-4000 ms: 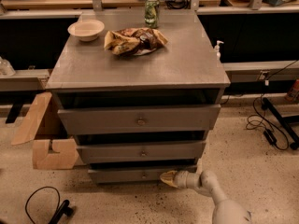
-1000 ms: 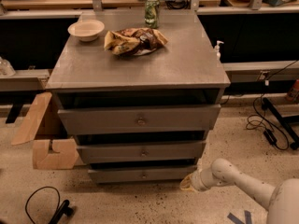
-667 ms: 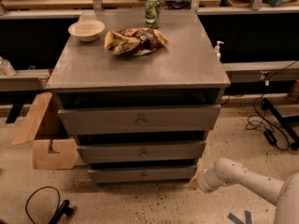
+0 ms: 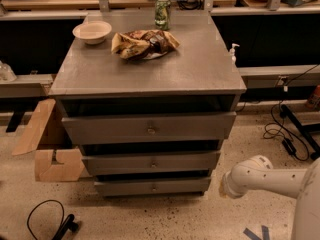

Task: Close bottom drawer

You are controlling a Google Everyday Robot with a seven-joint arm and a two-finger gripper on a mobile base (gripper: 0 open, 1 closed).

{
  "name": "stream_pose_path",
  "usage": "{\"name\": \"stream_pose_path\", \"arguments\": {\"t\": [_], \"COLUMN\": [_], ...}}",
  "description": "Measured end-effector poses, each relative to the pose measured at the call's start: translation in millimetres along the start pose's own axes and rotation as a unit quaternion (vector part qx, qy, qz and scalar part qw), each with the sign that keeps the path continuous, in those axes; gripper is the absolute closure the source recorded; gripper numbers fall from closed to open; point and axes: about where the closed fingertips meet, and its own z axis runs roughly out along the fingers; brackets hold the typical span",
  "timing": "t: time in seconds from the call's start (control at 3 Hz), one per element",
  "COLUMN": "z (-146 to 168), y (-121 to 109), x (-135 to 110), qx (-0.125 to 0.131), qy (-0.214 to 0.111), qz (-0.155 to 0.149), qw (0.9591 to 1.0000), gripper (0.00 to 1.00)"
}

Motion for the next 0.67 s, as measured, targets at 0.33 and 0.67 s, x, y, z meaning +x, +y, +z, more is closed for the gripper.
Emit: {"name": "stream_pose_path", "arguments": {"t": [0.33,0.67], "z": [-86.4,-154.2], "y": [28.9,70.9], "x": [21.9,41.4], "qx": [0.01,0.053], "qy": [0.083,0.116], "qz": [-0.02,0.016], "qw": [0.9963,0.9917], "gripper": [1.0,1.0]}}
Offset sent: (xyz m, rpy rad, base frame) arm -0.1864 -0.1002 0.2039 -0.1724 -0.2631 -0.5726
